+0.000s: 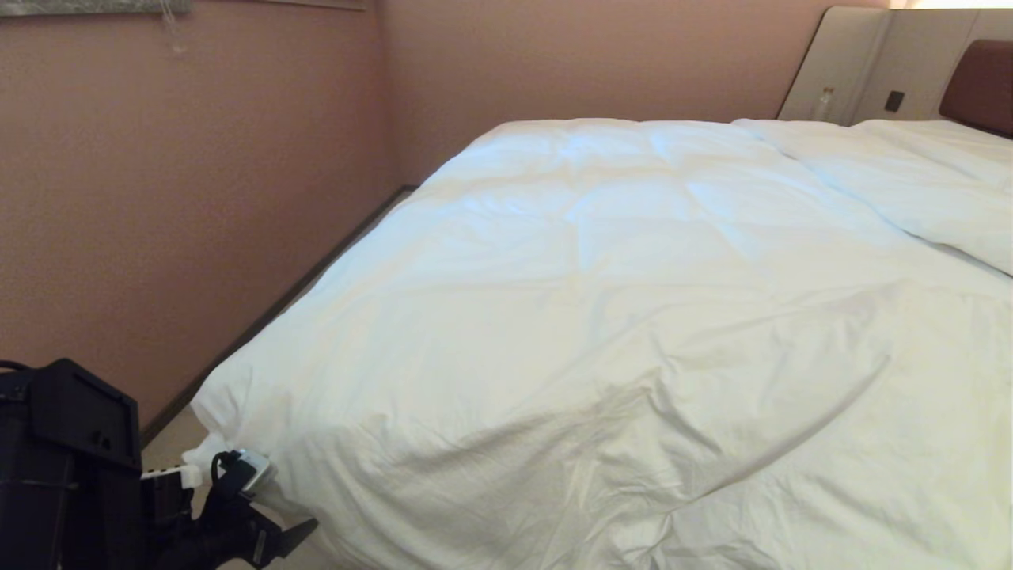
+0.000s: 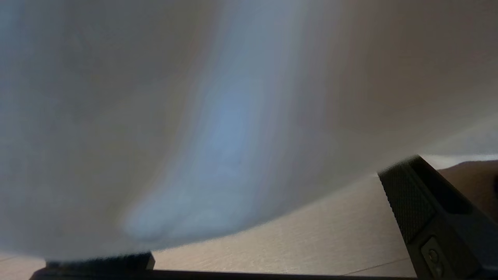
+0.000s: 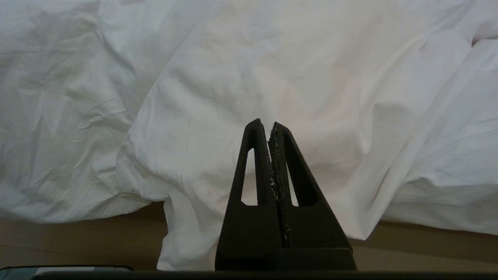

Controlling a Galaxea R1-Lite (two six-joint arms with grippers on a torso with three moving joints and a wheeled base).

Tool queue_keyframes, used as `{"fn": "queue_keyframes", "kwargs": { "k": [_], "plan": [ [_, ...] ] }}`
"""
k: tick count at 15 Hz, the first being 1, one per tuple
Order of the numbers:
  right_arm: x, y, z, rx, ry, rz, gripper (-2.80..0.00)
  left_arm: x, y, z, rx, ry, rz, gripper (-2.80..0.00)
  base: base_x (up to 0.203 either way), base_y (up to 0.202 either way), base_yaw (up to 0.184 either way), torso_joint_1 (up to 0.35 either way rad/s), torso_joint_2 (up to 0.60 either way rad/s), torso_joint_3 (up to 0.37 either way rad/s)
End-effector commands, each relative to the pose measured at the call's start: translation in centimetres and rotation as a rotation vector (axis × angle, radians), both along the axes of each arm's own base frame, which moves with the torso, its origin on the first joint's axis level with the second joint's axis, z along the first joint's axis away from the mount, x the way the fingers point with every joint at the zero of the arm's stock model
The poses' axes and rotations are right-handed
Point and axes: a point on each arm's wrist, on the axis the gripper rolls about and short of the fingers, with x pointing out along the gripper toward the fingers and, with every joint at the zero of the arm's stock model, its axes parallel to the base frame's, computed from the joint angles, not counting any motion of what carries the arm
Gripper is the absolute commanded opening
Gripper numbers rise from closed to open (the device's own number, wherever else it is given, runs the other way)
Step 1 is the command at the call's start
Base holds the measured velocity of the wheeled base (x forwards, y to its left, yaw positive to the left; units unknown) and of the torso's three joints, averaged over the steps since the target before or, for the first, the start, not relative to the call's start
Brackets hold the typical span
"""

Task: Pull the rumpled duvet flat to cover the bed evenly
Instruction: Flatten the corners of the folded blanket

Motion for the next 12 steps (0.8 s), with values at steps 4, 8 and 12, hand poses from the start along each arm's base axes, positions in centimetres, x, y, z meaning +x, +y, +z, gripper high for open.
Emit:
{"fn": "queue_keyframes", "kwargs": {
  "k": [4,8,12],
  "plan": [
    [0.01,0.0,0.0,0.0,0.001,0.0,-2.8,0.27,0.07,0.16,0.017,-0.043,-0.006,-2.8,0.0,0.0,0.0,0.0,0.0,0.0],
    [0.01,0.0,0.0,0.0,0.001,0.0,-2.8,0.28,0.07,0.07,0.018,-0.043,-0.009,-2.8,0.0,0.0,0.0,0.0,0.0,0.0],
    [0.01,0.0,0.0,0.0,0.001,0.0,-2.8,0.19,0.09,0.12,0.019,-0.041,-0.008,-2.8,0.0,0.0,0.0,0.0,0.0,0.0]
  ]
}}
